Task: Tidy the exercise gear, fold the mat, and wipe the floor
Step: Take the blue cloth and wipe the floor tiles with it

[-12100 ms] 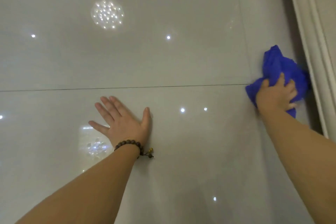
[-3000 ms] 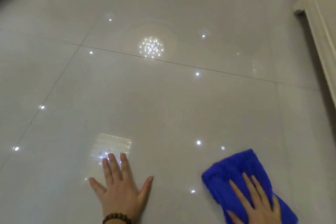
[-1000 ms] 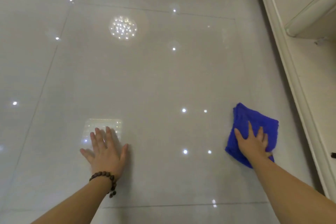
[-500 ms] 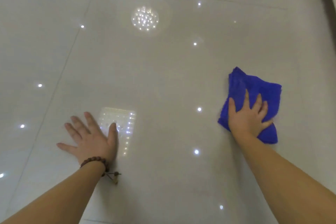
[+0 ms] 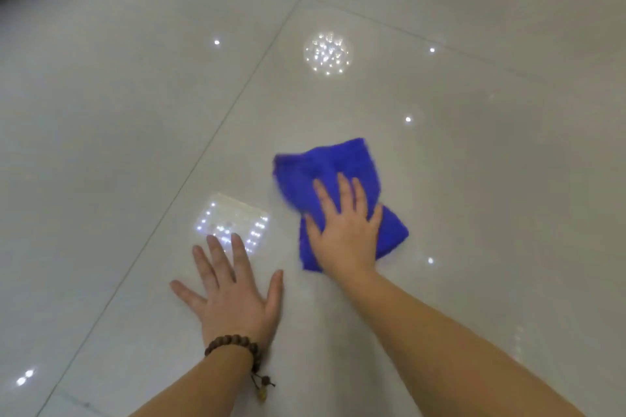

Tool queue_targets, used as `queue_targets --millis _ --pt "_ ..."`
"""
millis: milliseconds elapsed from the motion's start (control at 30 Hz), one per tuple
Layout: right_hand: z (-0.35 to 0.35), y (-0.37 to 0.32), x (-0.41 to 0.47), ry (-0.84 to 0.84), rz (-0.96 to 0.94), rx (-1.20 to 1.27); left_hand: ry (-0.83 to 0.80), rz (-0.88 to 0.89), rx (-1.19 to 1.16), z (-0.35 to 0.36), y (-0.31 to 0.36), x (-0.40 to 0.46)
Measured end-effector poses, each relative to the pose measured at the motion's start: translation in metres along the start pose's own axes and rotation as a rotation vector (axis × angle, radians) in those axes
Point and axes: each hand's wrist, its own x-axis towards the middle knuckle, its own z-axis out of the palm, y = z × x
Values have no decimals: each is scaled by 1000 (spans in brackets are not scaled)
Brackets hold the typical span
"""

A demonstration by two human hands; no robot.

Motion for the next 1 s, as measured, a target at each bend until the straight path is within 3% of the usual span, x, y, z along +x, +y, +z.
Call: queue_targets --millis 100,233,267,333,433,667,733,833,900,933,1000 --pt "4 -36 -34 -108 -436 -43 -2 49 -32 2 0 3" --pt "6 -19 -4 -101 -479 -89 88 146 -123 -6 -14 -3" --pt "7 -19 -1 -113 -475 -95 130 121 -133 -11 -31 -3" --pt "10 -23 5 -136 -477 -84 185 -98 -156 -17 -80 -1" --pt "9 -27 36 -150 -408 -70 74 -438 -174 -23 -141 5" --pt "16 -96 116 -88 47 13 2 -441 -117 -10 -153 10" --pt "28 -140 73 -46 -150 28 -9 -444 -120 -9 -154 12" --pt "30 -172 5 -201 -827 -10 -5 -445 -129 -7 -153 14" --pt "25 -155 54 -270 -1053 -69 9 -432 -138 -4 -155 15" --pt "26 -145 89 -248 -972 -80 10 -424 -132 -2 -156 15" --pt "20 -137 153 -244 -509 -26 -3 -426 -131 -1 -157 13"
